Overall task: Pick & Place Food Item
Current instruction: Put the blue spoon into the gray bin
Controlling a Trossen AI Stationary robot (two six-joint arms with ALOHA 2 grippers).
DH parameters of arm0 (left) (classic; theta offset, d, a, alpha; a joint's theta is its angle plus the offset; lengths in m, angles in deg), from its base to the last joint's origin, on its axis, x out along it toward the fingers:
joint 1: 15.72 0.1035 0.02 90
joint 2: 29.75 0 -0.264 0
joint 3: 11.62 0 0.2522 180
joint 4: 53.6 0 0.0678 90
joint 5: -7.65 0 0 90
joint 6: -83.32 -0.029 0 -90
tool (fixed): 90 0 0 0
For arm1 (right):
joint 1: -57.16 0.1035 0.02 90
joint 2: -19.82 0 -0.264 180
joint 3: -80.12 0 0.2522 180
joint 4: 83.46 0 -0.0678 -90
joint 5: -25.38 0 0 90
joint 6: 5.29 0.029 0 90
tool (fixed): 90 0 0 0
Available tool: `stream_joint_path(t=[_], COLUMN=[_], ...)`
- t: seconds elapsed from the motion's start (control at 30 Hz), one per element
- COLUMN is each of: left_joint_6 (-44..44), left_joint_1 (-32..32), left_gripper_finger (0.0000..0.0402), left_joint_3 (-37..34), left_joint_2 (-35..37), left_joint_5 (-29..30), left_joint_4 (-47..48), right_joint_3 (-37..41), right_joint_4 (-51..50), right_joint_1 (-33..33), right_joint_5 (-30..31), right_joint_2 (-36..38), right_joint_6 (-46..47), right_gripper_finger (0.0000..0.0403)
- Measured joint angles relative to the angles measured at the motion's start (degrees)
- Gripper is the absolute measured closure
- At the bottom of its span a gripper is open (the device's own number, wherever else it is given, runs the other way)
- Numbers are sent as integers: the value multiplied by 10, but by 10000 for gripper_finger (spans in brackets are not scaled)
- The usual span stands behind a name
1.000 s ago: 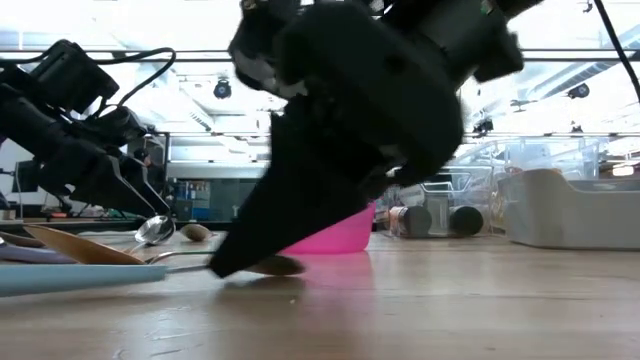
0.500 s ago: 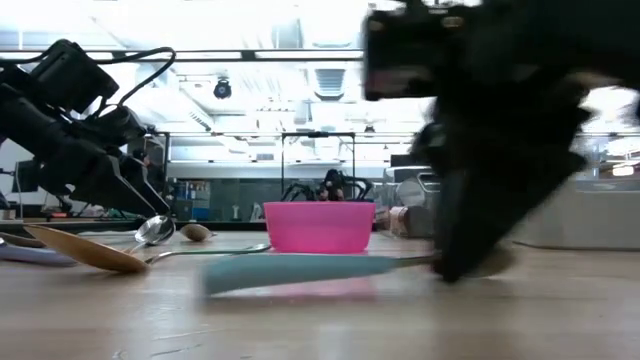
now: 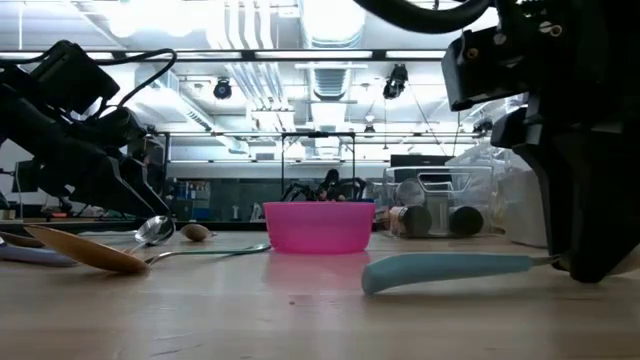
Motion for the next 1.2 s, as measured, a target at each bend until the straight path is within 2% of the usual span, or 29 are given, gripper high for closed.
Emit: stream_joint_path(t=[0.87, 0.97, 1.2], left_joint_6=[0, 0, 0], left_joint_1=[0, 0, 0], left_gripper_finger=[6, 6, 6], left_joint_3=[0, 0, 0], left_joint_2=[0, 0, 0], left_joint_5=[0, 0, 0], left_joint_4=[0, 0, 0], right_joint_3=[-1, -1, -2], right_joint_4=[-6, -6, -6], right_joint_1=[0, 0, 0], right_joint_5=[0, 0, -1], right_joint_2=[1, 1, 1], right_joint_6=[42, 43, 42], right_gripper_finger=[311, 326, 388])
